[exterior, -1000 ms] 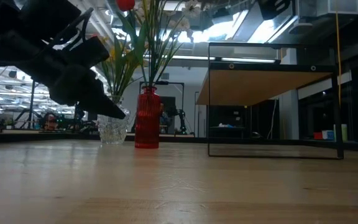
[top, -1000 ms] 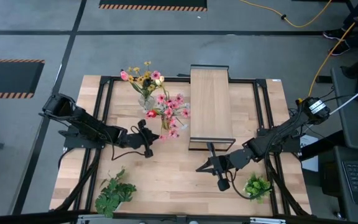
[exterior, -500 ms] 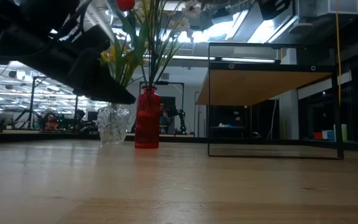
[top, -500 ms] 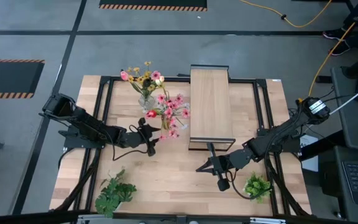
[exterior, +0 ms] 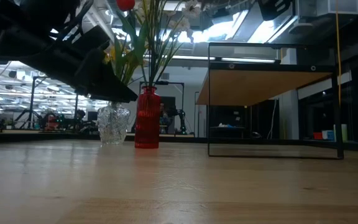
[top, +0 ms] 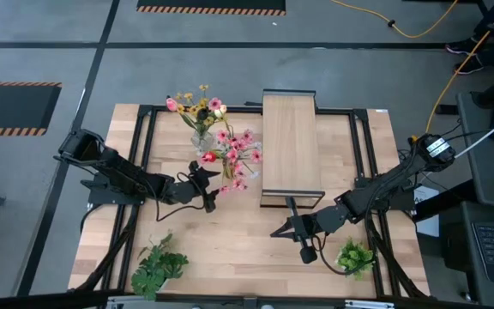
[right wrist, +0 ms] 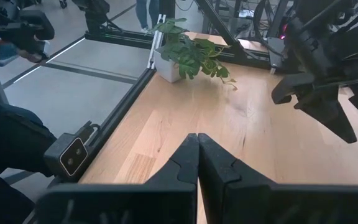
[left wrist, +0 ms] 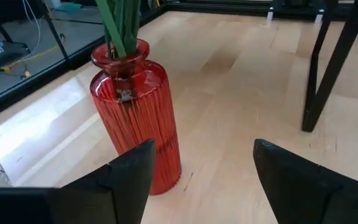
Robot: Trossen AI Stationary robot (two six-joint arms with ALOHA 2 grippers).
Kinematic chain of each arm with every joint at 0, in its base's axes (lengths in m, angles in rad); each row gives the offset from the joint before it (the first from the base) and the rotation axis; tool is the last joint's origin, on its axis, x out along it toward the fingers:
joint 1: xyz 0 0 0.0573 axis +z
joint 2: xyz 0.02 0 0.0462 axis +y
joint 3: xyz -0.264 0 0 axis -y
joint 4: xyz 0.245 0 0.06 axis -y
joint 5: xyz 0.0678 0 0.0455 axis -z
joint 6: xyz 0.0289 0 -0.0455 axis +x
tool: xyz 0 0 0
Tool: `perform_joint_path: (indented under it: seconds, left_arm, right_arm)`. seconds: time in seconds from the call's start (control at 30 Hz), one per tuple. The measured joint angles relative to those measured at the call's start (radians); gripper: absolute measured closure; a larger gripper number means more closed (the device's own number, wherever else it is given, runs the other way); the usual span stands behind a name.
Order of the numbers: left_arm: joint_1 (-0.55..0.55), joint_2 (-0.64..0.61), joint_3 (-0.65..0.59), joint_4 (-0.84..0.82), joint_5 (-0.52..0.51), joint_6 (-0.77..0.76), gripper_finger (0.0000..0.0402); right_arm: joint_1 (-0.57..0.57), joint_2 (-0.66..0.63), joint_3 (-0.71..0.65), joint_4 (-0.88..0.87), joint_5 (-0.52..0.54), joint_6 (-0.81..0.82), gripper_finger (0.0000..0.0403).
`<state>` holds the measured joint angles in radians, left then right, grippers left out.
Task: Pick and place flowers into a vace then onto a shelf
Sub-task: Put the red vase on the shelf
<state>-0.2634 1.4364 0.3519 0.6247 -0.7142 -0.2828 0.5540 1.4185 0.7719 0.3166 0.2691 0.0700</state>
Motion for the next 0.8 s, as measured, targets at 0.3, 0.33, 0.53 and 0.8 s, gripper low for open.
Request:
perform_joint_path:
  seconds: [0.3, 0.33, 0.53, 0.8]
  left_arm:
    - [0.056, 0.0, -0.001, -0.026, 0.077, 0.015, 0.0138]
    - [0.067, 0.0, -0.001, -0.03, 0.077, 0.021, 0.0138]
    - [0.135, 0.0, -0.002, -0.047, 0.083, 0.032, 0.0139]
    - [0.17, 0.078, -0.002, -0.003, 0.177, 0.027, 0.0139]
  right_arm:
    - [0.0, 0.0, 0.0, -0.006, 0.0, -0.002, 0.0398]
    - [0.0, 0.0, 0.0, -0.007, 0.0, -0.002, 0.0398]
    - [0.0, 0.0, 0.0, -0.009, 0.0, -0.003, 0.0398]
    - [0.0, 0.0, 0.0, -0.017, 0.0, -0.003, 0.0398]
